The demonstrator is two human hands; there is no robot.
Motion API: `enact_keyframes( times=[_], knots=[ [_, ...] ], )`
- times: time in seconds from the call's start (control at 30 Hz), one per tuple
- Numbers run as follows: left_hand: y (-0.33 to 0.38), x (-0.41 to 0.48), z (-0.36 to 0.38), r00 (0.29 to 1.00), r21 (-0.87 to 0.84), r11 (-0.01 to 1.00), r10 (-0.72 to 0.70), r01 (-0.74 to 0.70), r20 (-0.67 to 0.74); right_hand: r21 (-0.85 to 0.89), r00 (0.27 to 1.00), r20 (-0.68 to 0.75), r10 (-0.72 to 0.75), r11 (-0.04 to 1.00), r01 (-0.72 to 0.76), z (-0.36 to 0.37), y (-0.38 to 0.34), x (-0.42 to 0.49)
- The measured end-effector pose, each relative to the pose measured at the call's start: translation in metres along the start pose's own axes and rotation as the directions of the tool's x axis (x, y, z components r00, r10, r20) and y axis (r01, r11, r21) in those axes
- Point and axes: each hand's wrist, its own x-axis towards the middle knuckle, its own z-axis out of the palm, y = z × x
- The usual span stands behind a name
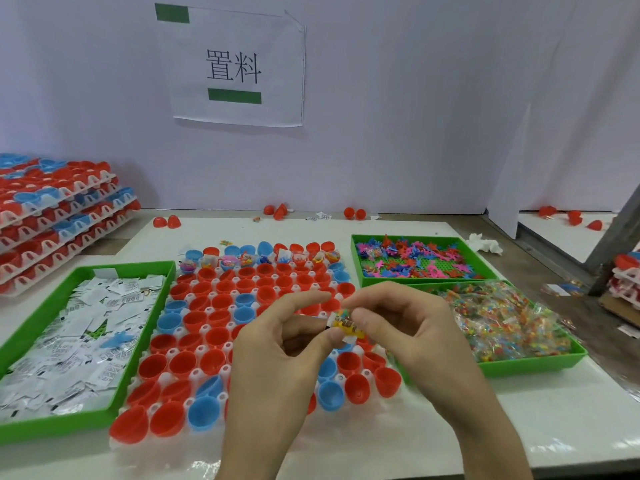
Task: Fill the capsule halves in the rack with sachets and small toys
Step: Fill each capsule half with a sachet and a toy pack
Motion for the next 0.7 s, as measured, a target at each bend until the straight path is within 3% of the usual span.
enact_keyframes(
  times=[0.13, 0.33, 0.57, 0.7],
  knots=[
    [-0.002, -0.001, 0.000, 1.000, 0.033, 0.999, 0.010, -0.011, 0.010, -0.060, 0.998, 0.033, 0.053, 0.997, -0.051, -0.003, 0.000, -0.002],
    [-0.001, -0.001, -0.004, 0.994, -0.099, 0.994, -0.037, 0.047, 0.101, 0.069, 0.995, 0.080, 0.063, 0.995, -0.069, -0.008, -0.006, -0.005],
    [0.002, -0.002, -0.001, 0.999, -0.167, 0.986, 0.012, -0.020, -0.050, 0.195, 0.997, -0.026, 0.074, 0.978, -0.068, 0.008, -0.004, -0.001],
    [0.005, -0.002, -0.006, 0.999, -0.213, 0.977, 0.003, -0.013, -0.050, 0.232, 0.997, -0.064, 0.054, 0.972, -0.038, 0.019, -0.006, 0.000]
  ],
)
